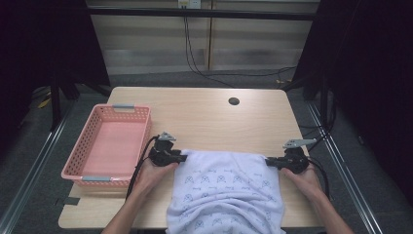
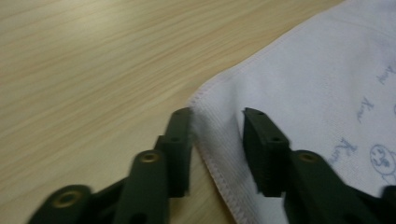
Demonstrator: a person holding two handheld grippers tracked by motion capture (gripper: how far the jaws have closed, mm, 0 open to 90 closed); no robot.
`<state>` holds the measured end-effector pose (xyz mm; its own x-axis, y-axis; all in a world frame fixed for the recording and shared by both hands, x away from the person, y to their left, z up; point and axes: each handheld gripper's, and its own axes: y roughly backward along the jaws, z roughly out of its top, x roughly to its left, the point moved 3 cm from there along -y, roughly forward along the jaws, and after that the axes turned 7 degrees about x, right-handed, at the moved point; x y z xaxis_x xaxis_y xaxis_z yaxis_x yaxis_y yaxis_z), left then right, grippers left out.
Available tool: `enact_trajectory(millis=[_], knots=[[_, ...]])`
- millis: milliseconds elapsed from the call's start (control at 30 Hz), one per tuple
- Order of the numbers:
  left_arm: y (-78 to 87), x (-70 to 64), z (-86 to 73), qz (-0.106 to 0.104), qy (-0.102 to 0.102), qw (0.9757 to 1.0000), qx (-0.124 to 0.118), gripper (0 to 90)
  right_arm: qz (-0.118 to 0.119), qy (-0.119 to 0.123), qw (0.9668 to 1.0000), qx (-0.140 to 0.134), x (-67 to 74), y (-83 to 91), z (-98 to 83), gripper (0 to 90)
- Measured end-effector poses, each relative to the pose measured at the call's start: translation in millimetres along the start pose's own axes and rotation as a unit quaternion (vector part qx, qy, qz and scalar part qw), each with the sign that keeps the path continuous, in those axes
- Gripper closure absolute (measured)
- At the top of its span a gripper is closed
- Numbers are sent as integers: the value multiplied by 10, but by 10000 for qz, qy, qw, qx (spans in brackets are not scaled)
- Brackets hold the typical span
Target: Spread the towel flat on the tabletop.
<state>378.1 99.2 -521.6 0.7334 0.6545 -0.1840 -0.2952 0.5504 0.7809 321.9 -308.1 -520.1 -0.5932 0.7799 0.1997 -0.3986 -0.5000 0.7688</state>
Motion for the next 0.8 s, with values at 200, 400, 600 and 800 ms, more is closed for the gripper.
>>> enact_trajectory(millis=[200,400,600,800], knots=[[57,-48,3,-401,91,9990,-164,873,158,4,9995,-263,48,110,36,864],[399,-104,105,-526,93,9964,-656,874,214,-28,9970,-738,83,326,188,865],[778,-43,361,-339,-5,9939,-1047,875,159,65,9921,-1245,89,590,550,866],[1038,154,602,-105,81,9901,-1394,875,52,136,9865,-1633,28,778,982,869]])
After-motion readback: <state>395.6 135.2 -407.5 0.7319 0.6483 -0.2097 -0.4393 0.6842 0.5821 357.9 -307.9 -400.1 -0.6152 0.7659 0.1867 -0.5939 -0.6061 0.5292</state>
